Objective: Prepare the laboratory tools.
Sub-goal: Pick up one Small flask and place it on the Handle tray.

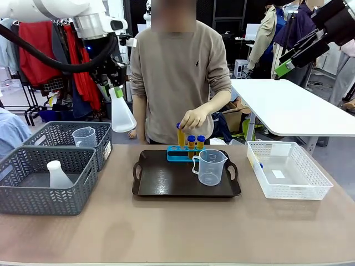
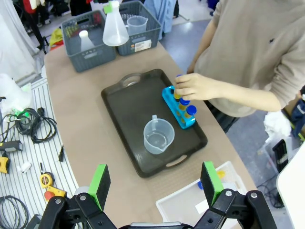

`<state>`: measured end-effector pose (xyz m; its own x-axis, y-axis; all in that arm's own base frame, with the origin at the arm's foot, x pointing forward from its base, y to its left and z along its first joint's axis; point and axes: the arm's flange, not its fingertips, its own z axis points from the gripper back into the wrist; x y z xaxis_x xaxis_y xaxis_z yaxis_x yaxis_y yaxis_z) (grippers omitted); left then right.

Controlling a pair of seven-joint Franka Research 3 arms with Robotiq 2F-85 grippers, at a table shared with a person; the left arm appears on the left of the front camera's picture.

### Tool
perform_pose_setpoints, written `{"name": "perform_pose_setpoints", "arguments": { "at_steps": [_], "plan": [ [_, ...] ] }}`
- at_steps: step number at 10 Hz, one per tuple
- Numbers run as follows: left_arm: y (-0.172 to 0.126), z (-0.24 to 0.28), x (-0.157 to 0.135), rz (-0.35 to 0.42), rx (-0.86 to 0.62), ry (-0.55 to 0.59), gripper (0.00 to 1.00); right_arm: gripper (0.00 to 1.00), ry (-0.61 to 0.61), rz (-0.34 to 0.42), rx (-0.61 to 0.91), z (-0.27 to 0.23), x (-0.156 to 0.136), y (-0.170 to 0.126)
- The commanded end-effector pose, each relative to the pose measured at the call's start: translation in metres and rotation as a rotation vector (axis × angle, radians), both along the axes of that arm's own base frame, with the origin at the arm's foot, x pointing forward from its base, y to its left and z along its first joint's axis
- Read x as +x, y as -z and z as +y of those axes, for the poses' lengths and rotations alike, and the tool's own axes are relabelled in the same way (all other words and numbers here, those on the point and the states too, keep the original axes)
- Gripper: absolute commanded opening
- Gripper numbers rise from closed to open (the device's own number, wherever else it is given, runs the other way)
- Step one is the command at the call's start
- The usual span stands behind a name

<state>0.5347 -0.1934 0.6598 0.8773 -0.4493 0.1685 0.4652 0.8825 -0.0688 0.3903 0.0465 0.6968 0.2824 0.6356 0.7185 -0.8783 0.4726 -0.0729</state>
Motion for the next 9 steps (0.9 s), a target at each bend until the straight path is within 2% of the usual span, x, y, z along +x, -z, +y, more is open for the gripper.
{"name": "perform_pose_setpoints", "arguments": {
  "at_steps": [1,3,4,9],
  "plan": [
    [-0.001,0.017,-0.014,-0.009,-0.010,-0.020,0.00,1.00,-0.013,-0.004,0.026,0.000,0.001,-0.001],
    [-0.001,0.021,-0.017,-0.026,-0.002,-0.017,0.00,1.00,-0.013,-0.004,0.026,0.000,0.001,-0.001],
    [-0.010,0.015,-0.007,-0.009,0.003,-0.023,0.00,1.00,-0.013,-0.004,0.026,0.000,0.001,-0.001],
    [-0.010,0.015,-0.007,-0.009,0.003,-0.023,0.00,1.00,-0.013,-0.004,0.026,0.000,0.001,-0.001]
  ]
}}
